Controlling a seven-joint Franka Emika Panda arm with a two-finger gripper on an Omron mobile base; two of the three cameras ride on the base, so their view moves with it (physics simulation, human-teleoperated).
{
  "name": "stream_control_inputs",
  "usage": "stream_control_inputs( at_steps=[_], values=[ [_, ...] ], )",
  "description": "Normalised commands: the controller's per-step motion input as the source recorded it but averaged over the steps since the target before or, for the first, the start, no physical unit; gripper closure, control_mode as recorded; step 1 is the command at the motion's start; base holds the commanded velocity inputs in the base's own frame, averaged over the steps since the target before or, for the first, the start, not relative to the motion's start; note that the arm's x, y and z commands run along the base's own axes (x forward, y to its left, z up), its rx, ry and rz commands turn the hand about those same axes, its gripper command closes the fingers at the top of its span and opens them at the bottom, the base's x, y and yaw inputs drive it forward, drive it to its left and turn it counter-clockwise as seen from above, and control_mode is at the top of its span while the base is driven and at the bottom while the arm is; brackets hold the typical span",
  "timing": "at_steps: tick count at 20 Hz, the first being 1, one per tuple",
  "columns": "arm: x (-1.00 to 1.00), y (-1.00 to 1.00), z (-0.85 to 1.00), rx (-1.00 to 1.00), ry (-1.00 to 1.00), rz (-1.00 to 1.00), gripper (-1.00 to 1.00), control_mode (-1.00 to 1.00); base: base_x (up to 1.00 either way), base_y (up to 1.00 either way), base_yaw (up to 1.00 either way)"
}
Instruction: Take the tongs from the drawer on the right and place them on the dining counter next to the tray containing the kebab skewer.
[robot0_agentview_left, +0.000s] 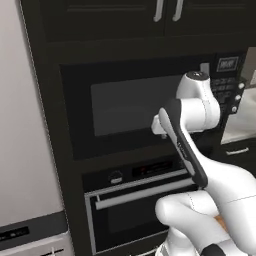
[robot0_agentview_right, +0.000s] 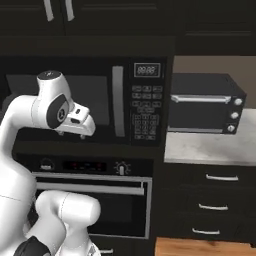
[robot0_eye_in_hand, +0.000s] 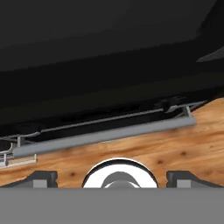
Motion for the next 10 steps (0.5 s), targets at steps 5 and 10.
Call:
stream_control_inputs(
  at_steps=[5,10],
  values=[
    [0.0,0.0,0.0,0.0,0.0,0.0,-1.0,1.0,0.0,-0.03,-0.57],
    [0.0,0.0,0.0,0.0,0.0,0.0,-1.0,1.0,0.0,-0.11,-0.57]
  ],
)
